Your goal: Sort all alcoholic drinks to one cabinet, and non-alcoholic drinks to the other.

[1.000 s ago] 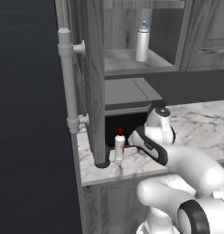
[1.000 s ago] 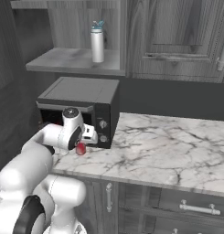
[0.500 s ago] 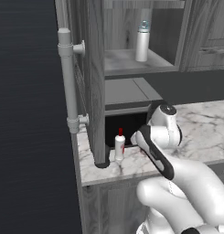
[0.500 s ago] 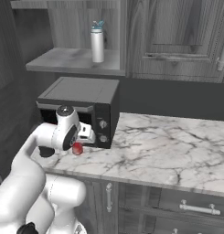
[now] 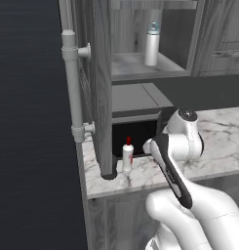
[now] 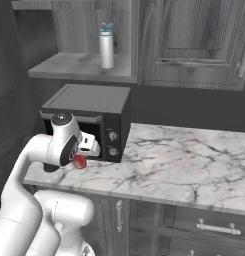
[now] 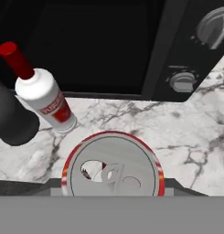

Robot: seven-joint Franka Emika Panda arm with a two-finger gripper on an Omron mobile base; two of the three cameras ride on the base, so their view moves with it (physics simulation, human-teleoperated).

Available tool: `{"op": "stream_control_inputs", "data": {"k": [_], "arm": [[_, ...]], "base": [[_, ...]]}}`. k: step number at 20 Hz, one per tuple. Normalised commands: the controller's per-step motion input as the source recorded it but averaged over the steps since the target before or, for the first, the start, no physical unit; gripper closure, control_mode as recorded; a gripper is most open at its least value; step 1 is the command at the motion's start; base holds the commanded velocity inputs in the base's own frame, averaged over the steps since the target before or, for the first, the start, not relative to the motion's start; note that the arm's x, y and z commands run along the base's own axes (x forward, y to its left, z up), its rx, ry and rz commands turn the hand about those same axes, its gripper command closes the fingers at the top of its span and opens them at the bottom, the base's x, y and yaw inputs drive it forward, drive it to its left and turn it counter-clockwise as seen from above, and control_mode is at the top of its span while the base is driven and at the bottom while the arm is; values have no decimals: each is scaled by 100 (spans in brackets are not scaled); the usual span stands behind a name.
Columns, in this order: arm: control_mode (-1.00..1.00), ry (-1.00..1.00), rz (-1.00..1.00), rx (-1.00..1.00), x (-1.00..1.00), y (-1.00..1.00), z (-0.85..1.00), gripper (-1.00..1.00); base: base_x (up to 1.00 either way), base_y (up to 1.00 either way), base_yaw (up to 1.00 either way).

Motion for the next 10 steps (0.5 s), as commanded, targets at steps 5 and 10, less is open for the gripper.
{"op": "stream_control_inputs", "data": {"k": [5,10], "arm": [[-100,-6,-1,0,-28,0,44,100],[-100,-8,0,0,-26,0,49,100]], "base": [[0,0,0],[0,0,0]]}}
